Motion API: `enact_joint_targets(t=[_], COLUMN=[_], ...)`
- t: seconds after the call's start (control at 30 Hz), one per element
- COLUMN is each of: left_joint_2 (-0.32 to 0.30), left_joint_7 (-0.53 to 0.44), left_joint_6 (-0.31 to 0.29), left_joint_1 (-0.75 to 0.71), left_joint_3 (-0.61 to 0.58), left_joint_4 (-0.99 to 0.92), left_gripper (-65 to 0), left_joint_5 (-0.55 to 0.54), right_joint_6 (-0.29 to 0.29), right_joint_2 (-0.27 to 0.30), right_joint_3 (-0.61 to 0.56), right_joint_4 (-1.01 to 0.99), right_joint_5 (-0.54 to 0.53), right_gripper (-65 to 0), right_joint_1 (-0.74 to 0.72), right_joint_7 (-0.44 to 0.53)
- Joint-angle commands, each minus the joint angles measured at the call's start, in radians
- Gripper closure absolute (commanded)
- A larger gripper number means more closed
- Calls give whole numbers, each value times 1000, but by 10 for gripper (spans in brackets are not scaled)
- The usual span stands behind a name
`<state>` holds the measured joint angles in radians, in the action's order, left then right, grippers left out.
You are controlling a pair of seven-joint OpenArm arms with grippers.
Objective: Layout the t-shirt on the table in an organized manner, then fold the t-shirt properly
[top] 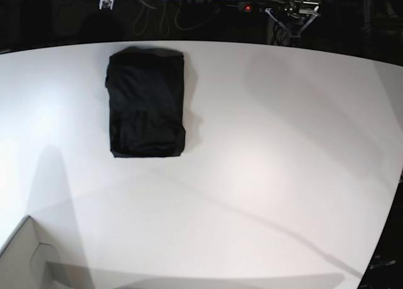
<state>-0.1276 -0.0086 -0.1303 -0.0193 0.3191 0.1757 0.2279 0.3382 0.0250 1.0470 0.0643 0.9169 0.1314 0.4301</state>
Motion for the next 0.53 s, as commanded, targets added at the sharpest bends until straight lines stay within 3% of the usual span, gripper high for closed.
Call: enact_joint_targets(t=[0.0, 0.07, 0.23, 0.5], left_joint_2=[4, 12, 65, 82], left_joint_7=[-6, -6, -6, -8], left_joint_6=[8, 10, 10, 10], left_joint_1=[-1, 6, 5, 6], left_joint_3=[-1, -1, -5, -5], left_joint_4=[2, 0, 0, 0], left_gripper=[-1, -1, -1, -1], left_joint_5=[0, 0, 5, 8], right_joint_6=[63, 91, 92, 89], right_joint_2=[10, -20, -73, -96], right_joint_3=[2, 2, 2, 2], right_joint_4=[4, 9, 4, 2], right_joint_5=[6, 29, 41, 41], right_gripper=[-44, -44, -44, -44], right_joint_1=[7, 7, -13, -32], right_joint_7=[6, 6, 6, 6])
